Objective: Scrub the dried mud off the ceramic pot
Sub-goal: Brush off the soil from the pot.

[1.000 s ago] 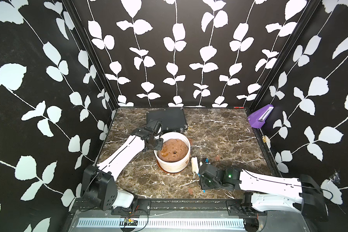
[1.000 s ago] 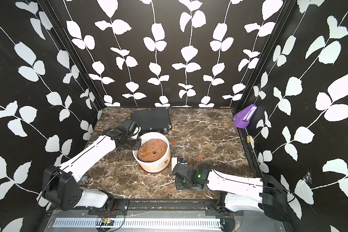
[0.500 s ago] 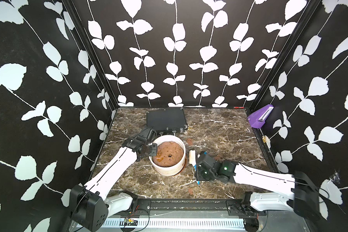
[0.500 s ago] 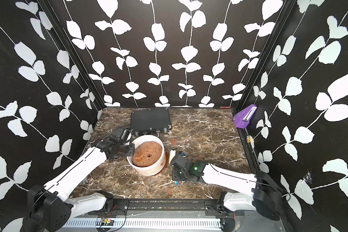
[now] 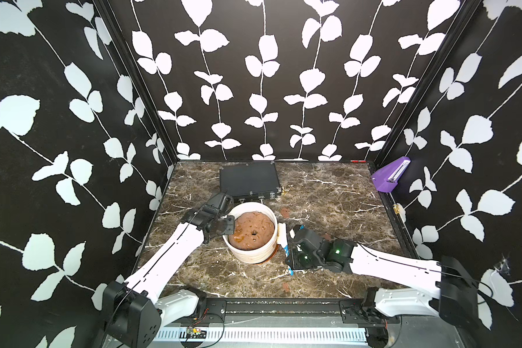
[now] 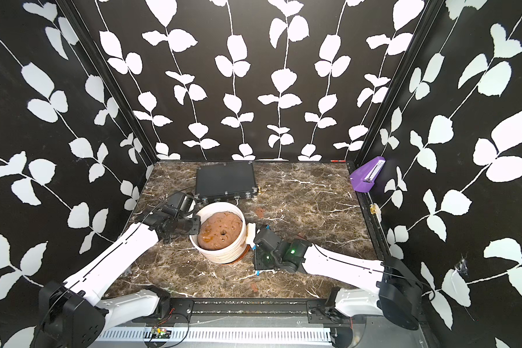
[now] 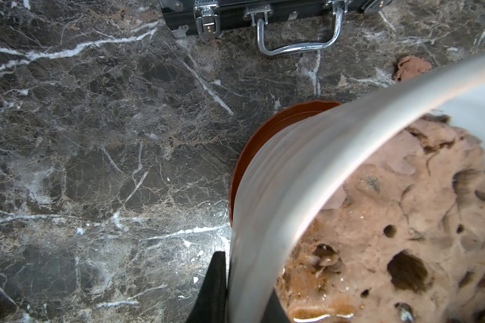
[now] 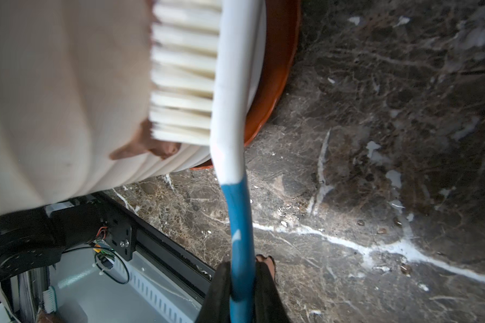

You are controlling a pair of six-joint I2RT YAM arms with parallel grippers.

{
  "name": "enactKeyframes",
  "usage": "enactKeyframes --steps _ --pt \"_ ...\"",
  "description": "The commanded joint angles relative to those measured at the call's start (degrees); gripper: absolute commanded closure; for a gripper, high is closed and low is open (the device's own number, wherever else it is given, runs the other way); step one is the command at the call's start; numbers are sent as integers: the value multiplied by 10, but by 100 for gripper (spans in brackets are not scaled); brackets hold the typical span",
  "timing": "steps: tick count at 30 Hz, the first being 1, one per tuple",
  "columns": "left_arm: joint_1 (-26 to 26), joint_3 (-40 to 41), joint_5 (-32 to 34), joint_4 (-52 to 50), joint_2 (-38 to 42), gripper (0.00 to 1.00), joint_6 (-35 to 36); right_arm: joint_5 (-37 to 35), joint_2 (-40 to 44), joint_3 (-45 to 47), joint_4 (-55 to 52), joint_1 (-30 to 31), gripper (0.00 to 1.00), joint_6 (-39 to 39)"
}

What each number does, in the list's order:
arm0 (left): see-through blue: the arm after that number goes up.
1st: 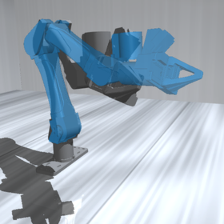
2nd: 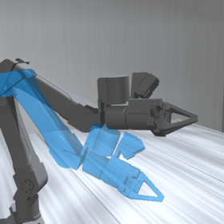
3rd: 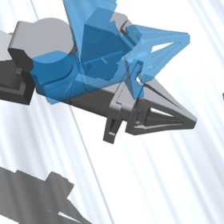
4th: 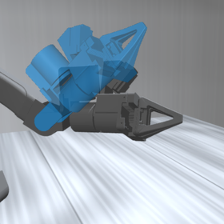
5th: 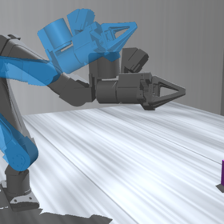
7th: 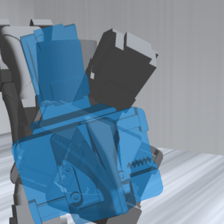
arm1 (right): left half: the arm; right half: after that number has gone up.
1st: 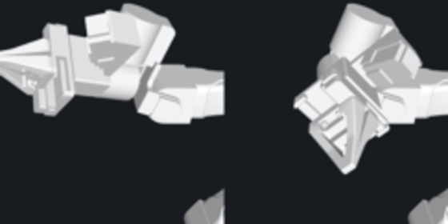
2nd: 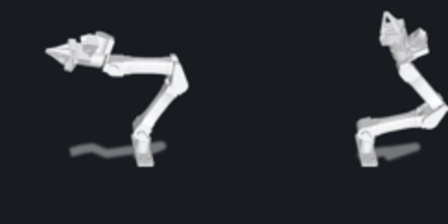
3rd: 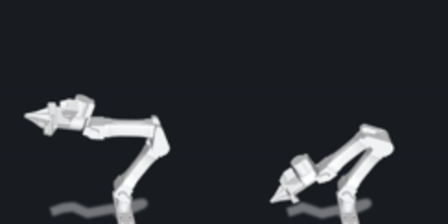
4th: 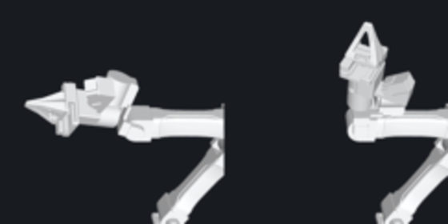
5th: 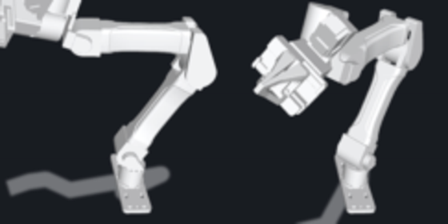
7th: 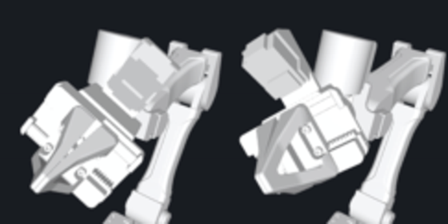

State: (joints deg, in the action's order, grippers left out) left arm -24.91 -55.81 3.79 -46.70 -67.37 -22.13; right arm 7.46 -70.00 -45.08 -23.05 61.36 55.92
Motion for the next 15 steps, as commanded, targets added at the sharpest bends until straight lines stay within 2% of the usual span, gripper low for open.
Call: enactKeyframes --steps 1,8,15 --pt "-3 -12 -52 -1 -4 100 11 7 27 -14 35 3 100 -40" --pt "-3 -31 -33 -17 -12 100 28 -22 61 -12 -27 -8 100 -40" --pt "-3 -51 -32 -21 -31 100 36 -61 156 22 -96 -24 100 -29"
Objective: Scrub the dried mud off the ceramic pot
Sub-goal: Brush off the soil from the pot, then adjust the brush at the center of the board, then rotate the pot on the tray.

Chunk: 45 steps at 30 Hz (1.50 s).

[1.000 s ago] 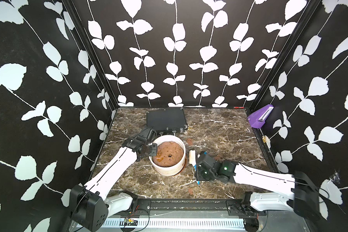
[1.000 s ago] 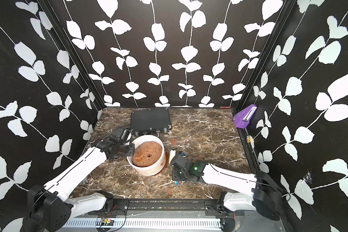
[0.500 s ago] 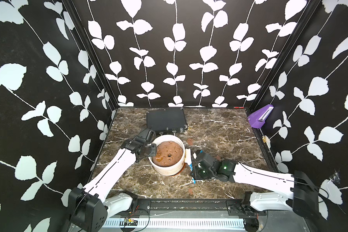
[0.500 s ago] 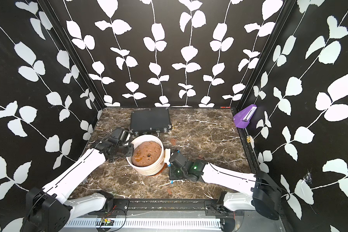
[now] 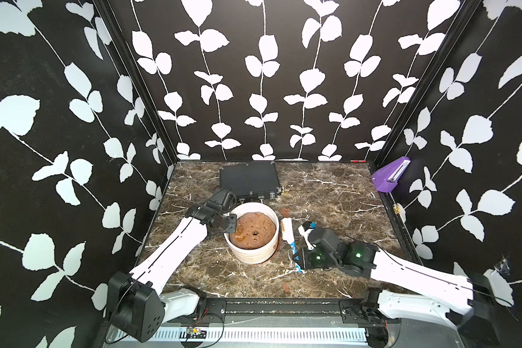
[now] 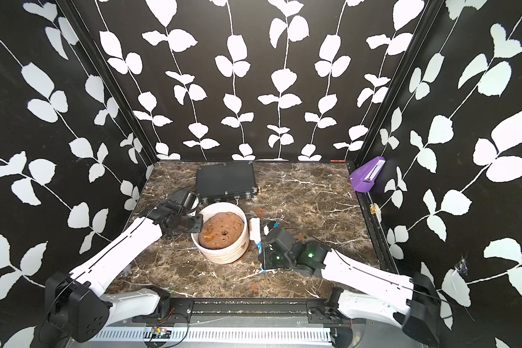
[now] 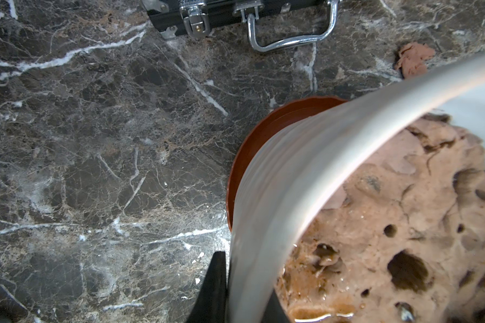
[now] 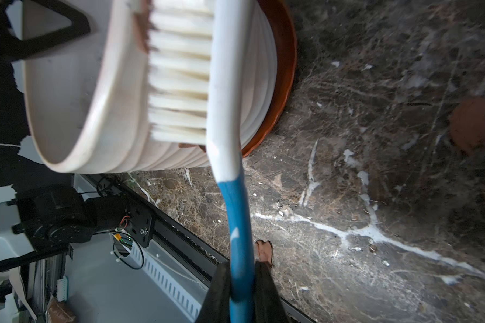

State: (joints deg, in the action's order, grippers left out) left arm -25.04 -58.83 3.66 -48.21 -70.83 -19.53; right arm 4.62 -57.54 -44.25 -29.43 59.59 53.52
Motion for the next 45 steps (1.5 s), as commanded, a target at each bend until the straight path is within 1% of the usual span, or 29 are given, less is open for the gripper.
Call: enactKeyframes --steps 1,2,3,5,7,9,11,14,17,19,21,23,25,29,32,36,41,43,45 --pt "-2 -23 -32 -5 1 100 10 -43 42 19 -49 -6 100 -7" --pt "-2 -25 -33 -4 -1 100 10 -52 48 26 -66 -6 100 -8" --pt "-2 -27 -35 -3 -4 97 11 -61 49 37 -84 -7 100 -10" --pt "-2 -32 -35 -3 -8 86 12 -59 15 64 -110 -10 100 -12" --pt "-2 -39 -36 -4 -13 76 13 -46 -56 82 -130 -12 100 -14" --pt "-2 -47 -34 -6 -18 67 17 -14 -107 109 -90 -10 100 -13" --pt "-2 -58 -27 -12 -24 62 20 -12 -133 122 -70 -10 100 -8" --pt "-2 -72 -16 -21 -27 58 25 -45 -132 80 -134 -12 100 -21" --pt "-2 -77 -14 -22 -22 56 27 -39 -48 53 -153 -6 100 -25" --pt "-2 -76 -16 -20 -19 55 29 -36 -7 61 -148 -8 100 -20" --pt "-2 -74 -15 -19 -18 55 29 -27 -10 76 -141 -13 100 -22" --pt "-2 -72 -18 -12 -22 54 29 -17 -34 78 -134 -13 100 -23" --pt "-2 -76 -24 -9 -31 55 29 -10 -45 70 -126 -10 100 -23" --pt "-2 -90 -29 -1 -55 56 31 6 -35 55 -72 2 100 -12" --pt "-2 -97 -30 3 -72 59 33 13 -43 49 -37 13 100 6" --pt "-2 -94 -30 2 -80 71 32 17 -54 56 21 31 100 39" --pt "-2 -79 -18 -4 -62 89 27 15 -51 71 51 38 100 57" --pt "-2 -72 -15 -7 -51 93 23 17 -50 76 58 38 100 61" --pt "-2 -63 -11 -9 -41 95 16 20 -51 82 67 38 100 64"
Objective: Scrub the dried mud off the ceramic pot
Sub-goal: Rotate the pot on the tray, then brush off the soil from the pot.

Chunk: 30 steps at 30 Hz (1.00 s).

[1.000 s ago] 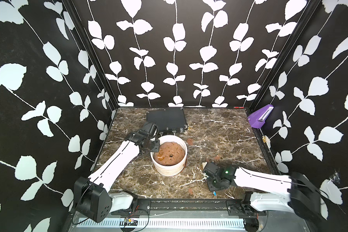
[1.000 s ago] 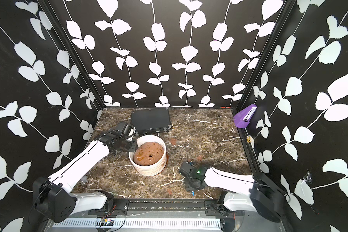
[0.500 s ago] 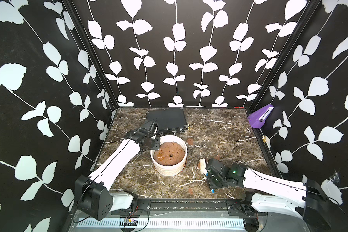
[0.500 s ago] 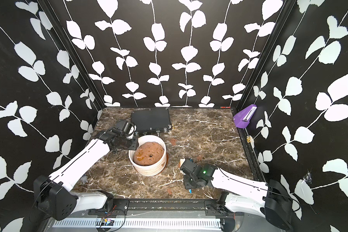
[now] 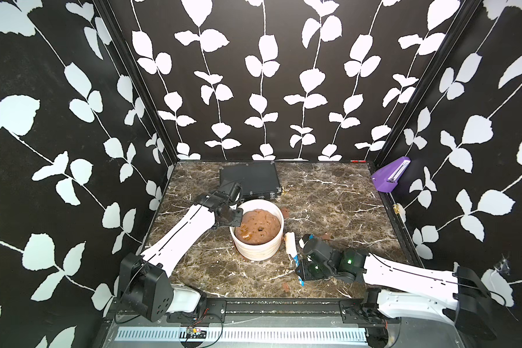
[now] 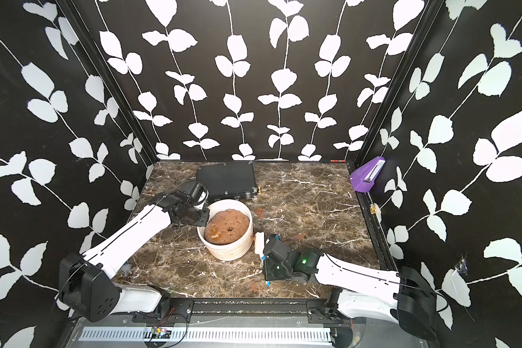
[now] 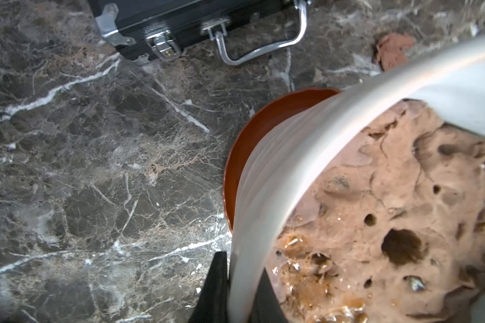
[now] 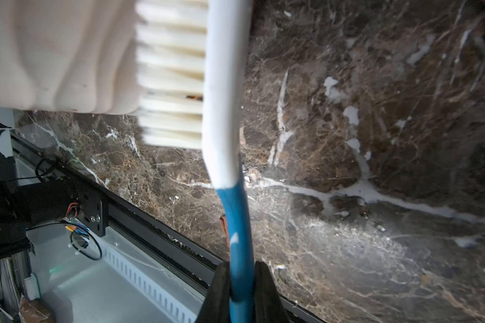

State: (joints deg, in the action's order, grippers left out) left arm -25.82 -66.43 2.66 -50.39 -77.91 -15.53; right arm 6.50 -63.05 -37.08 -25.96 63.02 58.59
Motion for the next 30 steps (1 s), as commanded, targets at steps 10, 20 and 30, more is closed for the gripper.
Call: enactKeyframes --steps 10,20,30 --pt "6 26 5 -29 81 100 -33 -10 -6 7 31 4 100 19" --pt "6 26 -14 -23 76 98 -38 -23 -59 -7 61 -1 100 1" --pt "6 27 -16 -19 76 99 -39 5 -127 -83 91 -6 100 -47"
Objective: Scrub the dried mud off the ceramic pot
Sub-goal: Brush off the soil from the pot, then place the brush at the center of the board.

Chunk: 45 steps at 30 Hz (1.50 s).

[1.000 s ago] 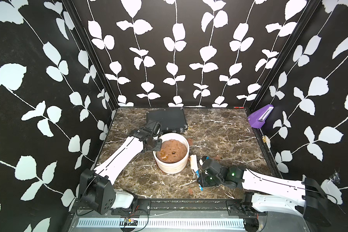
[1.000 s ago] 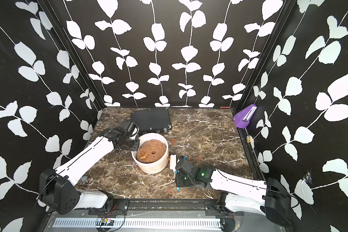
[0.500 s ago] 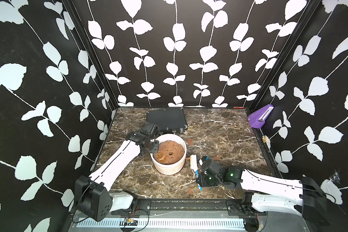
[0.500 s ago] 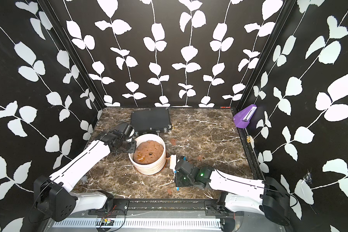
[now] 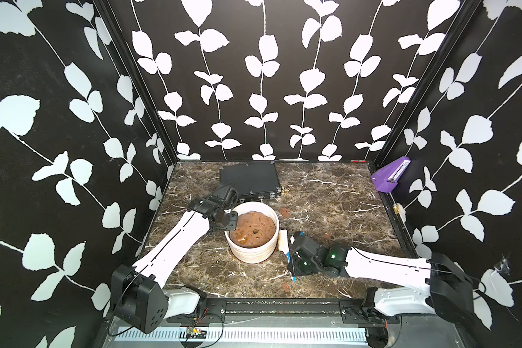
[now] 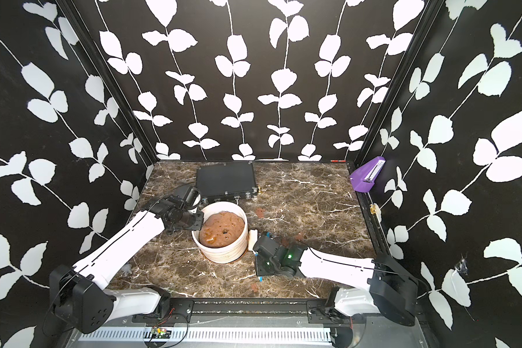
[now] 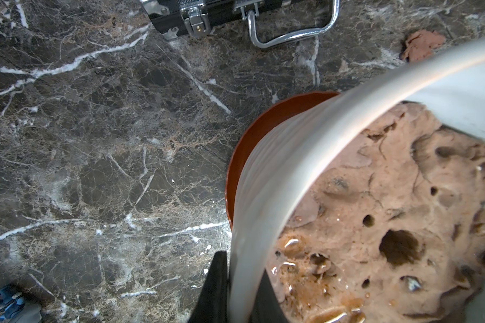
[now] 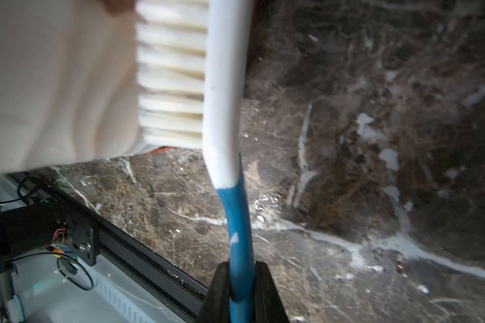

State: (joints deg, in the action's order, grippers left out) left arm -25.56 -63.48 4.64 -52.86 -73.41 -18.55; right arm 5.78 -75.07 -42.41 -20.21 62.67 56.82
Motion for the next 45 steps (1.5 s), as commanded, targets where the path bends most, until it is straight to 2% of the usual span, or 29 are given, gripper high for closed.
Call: enactKeyframes --steps 1,14,19,24,27,30,34,36,42,45 --pt "3 -3 -35 5 31 99 -8 15 -7 -36 33 0 100 -33" --pt "3 1 -29 5 30 100 -6 -8 184 8 -1 4 100 -16" --pt "3 2 -26 5 28 100 1 -45 222 19 -77 -12 100 -17" --pt "3 -5 -26 0 27 100 5 -48 253 38 -118 -45 100 -14" --pt "4 -5 -24 0 29 100 8 -85 248 14 -197 -50 100 -33" --pt "3 -5 -25 0 28 100 10 -113 282 -8 -261 -75 100 -51" --pt "3 -12 -30 3 26 70 15 -57 276 10 -267 -103 100 -72" --pt "3 -18 -31 5 27 61 16 -27 255 39 -235 -103 100 -71" --pt "3 -39 -27 1 24 51 16 53 244 85 -134 -104 100 -77" --pt "3 -42 -35 9 32 48 16 62 231 119 -114 -103 100 -63"
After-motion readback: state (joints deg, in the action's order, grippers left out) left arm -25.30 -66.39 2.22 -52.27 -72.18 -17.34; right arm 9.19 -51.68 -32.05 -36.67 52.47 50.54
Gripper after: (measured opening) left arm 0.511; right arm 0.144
